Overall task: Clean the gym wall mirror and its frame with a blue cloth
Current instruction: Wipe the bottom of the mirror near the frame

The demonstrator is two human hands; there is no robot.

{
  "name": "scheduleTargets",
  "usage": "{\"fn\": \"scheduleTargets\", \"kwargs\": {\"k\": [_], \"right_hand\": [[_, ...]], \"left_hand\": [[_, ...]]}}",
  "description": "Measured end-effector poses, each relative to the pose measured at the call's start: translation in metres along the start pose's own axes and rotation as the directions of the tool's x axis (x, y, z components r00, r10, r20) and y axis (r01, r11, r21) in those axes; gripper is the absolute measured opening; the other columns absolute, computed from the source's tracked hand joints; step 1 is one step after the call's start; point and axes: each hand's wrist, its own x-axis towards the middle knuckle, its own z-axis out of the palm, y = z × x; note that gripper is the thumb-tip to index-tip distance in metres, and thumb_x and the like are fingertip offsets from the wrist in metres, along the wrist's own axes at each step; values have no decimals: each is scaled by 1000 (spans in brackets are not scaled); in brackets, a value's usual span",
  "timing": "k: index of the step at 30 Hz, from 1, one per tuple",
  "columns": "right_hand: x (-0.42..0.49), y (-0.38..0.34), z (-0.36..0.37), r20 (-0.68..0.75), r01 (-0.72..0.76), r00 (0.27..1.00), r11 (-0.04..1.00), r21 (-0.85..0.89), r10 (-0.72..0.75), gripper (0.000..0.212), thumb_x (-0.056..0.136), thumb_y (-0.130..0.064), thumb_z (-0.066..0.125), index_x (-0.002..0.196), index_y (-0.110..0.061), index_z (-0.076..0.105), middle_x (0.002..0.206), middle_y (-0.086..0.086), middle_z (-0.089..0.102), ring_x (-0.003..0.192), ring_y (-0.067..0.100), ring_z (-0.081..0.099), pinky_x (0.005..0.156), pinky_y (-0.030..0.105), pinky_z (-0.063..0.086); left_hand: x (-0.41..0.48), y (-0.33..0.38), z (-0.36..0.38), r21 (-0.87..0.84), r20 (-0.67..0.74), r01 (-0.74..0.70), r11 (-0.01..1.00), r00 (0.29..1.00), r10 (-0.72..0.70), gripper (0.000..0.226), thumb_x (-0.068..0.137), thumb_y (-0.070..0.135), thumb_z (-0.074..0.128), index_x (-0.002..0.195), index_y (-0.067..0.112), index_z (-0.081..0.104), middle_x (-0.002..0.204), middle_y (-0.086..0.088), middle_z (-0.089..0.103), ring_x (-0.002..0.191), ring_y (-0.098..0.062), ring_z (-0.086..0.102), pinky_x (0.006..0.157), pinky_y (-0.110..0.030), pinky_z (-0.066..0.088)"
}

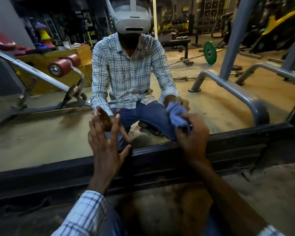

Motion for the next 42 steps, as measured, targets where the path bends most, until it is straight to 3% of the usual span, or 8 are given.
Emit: {"fn": "scheduleTargets", "kwargs": {"k": [3, 10, 16, 22, 28, 35, 38, 42], "right_hand": [[26, -3, -1, -172, -110, 978, 993, 33, 114, 30, 80, -2, 79, 107, -8, 68, 103, 8, 65, 92, 13, 60, 80, 19, 48], [-13, 43, -15, 462, 288, 853, 957, -29, -243, 24, 91, -19, 68, 115, -13, 70, 113, 5, 64, 101, 23, 61, 83, 36, 52], [34, 59, -52, -194, -157, 969, 988, -8, 152, 26, 88, -9, 74, 113, -9, 64, 111, 7, 64, 99, 13, 60, 86, 21, 50], [4, 95, -66, 455, 260, 862, 965, -14, -226, 22, 96, -22, 71, 117, -15, 70, 115, 2, 63, 103, 18, 62, 85, 30, 51], [44, 95, -86, -228, -199, 955, 980, -28, 187, 27, 87, -11, 74, 113, -7, 65, 113, 8, 64, 101, 4, 56, 86, 12, 47], [-5, 133, -87, 414, 226, 894, 971, -81, -173, 23, 94, -20, 68, 116, -14, 69, 113, 5, 64, 101, 25, 63, 82, 31, 51], [19, 136, -103, 106, 9, 994, 997, -80, -1, 23, 89, -6, 75, 110, -9, 67, 109, 7, 64, 99, 18, 62, 85, 26, 50], [51, 110, -94, -273, -287, 914, 954, 88, 300, 36, 82, -7, 74, 117, -13, 65, 116, -3, 61, 104, 2, 56, 87, 15, 48]], "left_hand": [[8, 24, 4, -6, 24, -56, 998, 998, 57, 125, 65, 34, 97, 165, 27, 21, 170, -26, -10, 158, -43, -6, 117, -68, 25], [18, 59, 18, 16, -5, -55, 998, 998, 55, 115, 73, 33, 91, 165, 23, 22, 171, -16, -18, 159, -37, -10, 121, -67, 16], [15, 89, 33, 48, 56, -135, 990, 990, 132, 121, 69, 41, 93, 165, 29, 21, 171, -18, -18, 158, -42, -11, 123, -67, 12], [18, 123, 49, 16, 48, -57, 998, 997, 57, 121, 69, 40, 93, 165, 29, 21, 169, -18, -24, 157, -43, -17, 124, -65, 1], [19, 136, 61, -18, 13, -22, 1000, 1000, 22, 117, 70, 41, 92, 165, 26, 24, 168, -14, -27, 157, -39, -21, 122, -64, -1], [22, 158, 67, 11, 36, -35, 999, 999, 34, 118, 70, 41, 92, 165, 30, 22, 169, -21, -19, 156, -41, -21, 123, -66, 1], [23, 168, 71, 16, 35, -42, 999, 999, 42, 118, 71, 41, 91, 165, 29, 20, 169, -19, -21, 157, -41, -17, 122, -69, 6], [22, 192, 81, 56, 42, -204, 977, 978, 202, 119, 70, 42, 89, 165, 27, 19, 170, -15, -22, 159, -42, -7, 121, -68, 17]]}}
